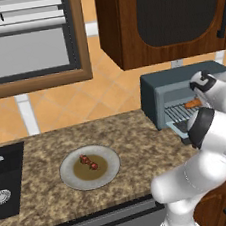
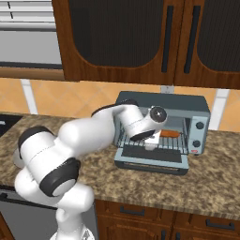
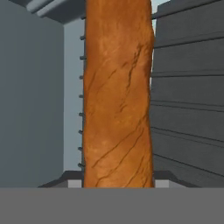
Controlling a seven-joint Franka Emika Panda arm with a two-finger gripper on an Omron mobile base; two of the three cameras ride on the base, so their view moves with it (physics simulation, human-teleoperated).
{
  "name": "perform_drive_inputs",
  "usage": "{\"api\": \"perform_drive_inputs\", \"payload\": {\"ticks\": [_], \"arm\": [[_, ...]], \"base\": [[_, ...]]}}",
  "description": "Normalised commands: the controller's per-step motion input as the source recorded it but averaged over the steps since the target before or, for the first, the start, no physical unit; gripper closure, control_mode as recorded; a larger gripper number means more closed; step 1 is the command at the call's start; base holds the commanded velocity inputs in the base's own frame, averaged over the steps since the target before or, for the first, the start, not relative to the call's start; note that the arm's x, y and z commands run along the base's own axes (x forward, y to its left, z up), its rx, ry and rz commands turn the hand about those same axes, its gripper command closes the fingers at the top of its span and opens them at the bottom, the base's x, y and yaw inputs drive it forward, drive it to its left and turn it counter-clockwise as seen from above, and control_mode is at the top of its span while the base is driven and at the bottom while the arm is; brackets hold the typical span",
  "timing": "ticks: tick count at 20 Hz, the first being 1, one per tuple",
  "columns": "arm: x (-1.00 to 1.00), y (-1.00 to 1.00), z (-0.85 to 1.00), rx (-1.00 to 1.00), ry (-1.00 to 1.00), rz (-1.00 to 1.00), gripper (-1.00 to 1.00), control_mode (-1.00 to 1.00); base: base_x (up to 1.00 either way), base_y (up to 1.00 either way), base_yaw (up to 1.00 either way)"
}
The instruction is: Pick up the kebab skewer and baguette bread, and place them inside the toaster oven. Close the toaster oven door and start by setting the timer.
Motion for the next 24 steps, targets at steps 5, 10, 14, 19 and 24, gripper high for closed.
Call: {"api": "perform_drive_inputs", "payload": {"ticks": [5, 10, 14, 19, 24], "arm": [[0.27, 0.00, -0.06, 0.00, 0.00, 0.00, 1.00, -1.00], [0.28, -0.05, -0.01, 0.00, 0.00, 0.00, 1.00, -1.00], [0.34, -0.03, -0.03, 0.00, 0.00, 0.00, 1.00, -1.00], [0.26, 0.00, -0.14, 0.00, 0.00, 0.00, 1.00, -1.00], [0.17, 0.00, -0.05, 0.00, 0.00, 0.00, -1.00, -1.00]], "base": [[0.00, 0.00, 0.00], [0.00, 0.00, 0.00], [0.00, 0.00, 0.00], [0.00, 0.00, 0.00], [0.00, 0.00, 0.00]]}}
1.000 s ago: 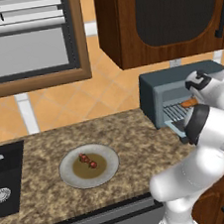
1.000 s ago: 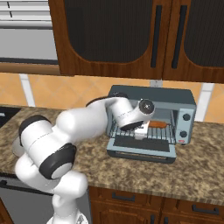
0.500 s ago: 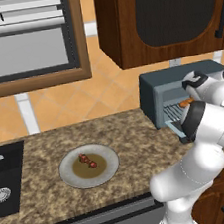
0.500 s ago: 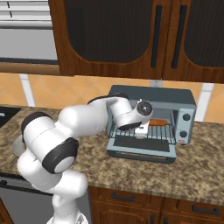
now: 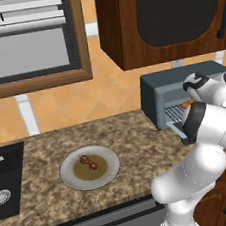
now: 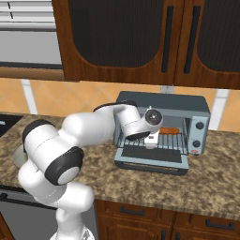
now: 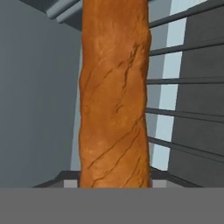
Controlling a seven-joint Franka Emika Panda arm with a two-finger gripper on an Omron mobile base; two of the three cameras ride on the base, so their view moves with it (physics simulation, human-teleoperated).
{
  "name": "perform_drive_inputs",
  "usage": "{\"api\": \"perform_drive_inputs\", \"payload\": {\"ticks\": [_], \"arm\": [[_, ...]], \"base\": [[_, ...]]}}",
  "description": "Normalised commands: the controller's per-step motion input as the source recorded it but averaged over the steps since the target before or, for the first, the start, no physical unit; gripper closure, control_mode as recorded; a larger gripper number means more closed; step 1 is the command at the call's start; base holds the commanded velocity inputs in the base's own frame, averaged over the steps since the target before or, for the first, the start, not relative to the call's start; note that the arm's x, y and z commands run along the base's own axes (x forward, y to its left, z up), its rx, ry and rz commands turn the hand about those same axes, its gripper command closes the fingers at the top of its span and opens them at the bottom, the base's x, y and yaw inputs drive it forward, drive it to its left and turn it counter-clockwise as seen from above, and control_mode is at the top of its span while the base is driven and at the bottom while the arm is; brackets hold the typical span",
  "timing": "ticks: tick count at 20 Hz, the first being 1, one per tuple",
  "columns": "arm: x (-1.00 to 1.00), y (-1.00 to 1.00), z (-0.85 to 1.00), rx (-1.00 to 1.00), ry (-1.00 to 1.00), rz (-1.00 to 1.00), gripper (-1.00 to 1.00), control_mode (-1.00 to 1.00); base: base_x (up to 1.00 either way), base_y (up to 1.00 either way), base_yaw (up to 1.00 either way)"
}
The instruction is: Pick up the kebab skewer and baguette bread, and place them inside the toaster oven. Close the toaster oven door and start by setting the timer.
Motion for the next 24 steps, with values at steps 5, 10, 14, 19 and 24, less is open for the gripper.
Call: {"api": "perform_drive_inputs", "payload": {"ticks": [5, 10, 14, 19, 24], "arm": [[0.00, 0.00, 0.00, 0.00, 0.01, 0.00, -1.00, -1.00], [0.06, 0.00, 0.00, 0.00, 0.00, 0.00, -1.00, -1.00], [-0.08, -0.07, 0.10, -0.01, 0.01, 0.00, -1.00, -1.00], [-0.42, -0.07, 0.24, -0.05, 0.00, -0.02, -1.00, -1.00], [-0.56, -0.01, 0.25, -0.05, 0.03, 0.00, -1.00, -1.00]], "base": [[0.00, 0.00, 0.00], [0.00, 0.00, 0.00], [0.00, 0.00, 0.00], [0.00, 0.00, 0.00], [0.00, 0.00, 0.00]]}}
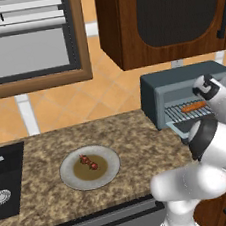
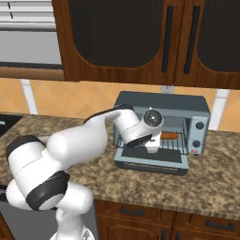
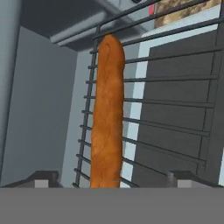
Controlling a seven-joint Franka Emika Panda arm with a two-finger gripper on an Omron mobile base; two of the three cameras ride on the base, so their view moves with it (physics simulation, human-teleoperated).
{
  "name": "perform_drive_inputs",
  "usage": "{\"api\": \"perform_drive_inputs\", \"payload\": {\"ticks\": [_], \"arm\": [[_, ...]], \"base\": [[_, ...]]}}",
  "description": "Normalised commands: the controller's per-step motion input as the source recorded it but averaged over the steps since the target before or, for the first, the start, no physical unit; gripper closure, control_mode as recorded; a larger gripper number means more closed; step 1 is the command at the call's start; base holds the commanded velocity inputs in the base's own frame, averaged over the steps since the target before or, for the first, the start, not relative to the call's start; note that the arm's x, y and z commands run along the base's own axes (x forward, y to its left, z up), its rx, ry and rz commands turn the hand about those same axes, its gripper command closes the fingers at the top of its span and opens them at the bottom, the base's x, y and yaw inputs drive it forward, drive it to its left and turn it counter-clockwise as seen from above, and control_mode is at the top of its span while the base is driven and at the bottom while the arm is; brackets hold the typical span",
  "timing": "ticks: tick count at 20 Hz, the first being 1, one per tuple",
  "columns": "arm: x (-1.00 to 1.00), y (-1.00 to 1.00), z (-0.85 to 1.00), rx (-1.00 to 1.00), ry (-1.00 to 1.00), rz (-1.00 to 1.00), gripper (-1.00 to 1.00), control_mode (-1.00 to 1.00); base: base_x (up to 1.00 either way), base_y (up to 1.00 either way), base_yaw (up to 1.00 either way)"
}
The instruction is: Pick up the kebab skewer and baguette bread, and place them inside the toaster oven. Close the toaster oven door and start by setting the timer.
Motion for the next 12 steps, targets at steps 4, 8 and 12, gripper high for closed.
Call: {"api": "perform_drive_inputs", "payload": {"ticks": [4, 8, 12], "arm": [[-0.62, 0.16, 0.14, -0.09, 0.06, 0.11, -1.00, -1.00], [-0.43, 0.72, 0.00, -0.06, 0.13, 0.34, -1.00, -1.00], [-0.21, 1.00, 0.00, -0.09, 0.17, 0.49, -1.00, -1.00]], "base": [[0.00, 0.00, 0.00], [0.00, 0.00, 0.00], [0.00, 0.00, 0.00]]}}
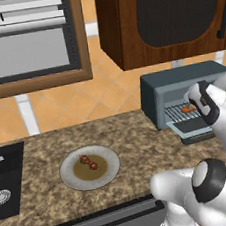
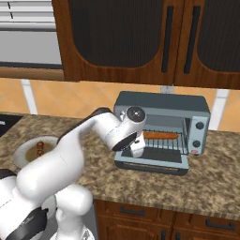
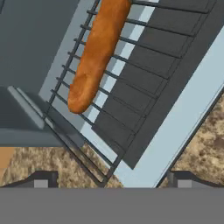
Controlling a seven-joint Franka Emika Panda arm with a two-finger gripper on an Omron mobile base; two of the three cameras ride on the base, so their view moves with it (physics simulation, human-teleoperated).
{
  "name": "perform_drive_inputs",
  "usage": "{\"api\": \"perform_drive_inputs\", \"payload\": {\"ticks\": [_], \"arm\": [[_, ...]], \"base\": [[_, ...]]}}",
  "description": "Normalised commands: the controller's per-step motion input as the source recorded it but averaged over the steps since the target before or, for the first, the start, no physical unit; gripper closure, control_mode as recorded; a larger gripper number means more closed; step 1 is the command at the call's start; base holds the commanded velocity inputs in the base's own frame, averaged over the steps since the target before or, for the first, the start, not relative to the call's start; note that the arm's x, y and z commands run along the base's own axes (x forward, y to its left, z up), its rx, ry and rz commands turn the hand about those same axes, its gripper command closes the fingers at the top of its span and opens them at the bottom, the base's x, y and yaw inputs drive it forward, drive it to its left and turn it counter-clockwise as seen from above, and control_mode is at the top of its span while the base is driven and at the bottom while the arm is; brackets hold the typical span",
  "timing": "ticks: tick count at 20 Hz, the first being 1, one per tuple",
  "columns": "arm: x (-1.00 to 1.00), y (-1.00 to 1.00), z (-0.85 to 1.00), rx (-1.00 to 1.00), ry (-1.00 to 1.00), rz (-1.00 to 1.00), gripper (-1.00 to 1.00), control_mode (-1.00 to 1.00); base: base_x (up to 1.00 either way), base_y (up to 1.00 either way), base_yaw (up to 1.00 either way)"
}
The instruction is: Pick up the kebab skewer and baguette bread, and place them inside the toaster oven. Close the toaster oven door and start by setting the timer.
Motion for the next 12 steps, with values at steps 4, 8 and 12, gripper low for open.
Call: {"api": "perform_drive_inputs", "payload": {"ticks": [4, 8, 12], "arm": [[-0.41, 1.00, -0.01, -0.16, 0.06, 0.46, -1.00, -1.00], [-0.33, 1.00, -0.10, -0.20, 0.02, 0.34, -1.00, -1.00], [-0.27, 0.99, -0.05, -0.22, 0.00, 0.14, -1.00, -1.00]], "base": [[0.00, 0.00, 0.00], [0.00, 0.00, 0.00], [0.00, 0.00, 0.00]]}}
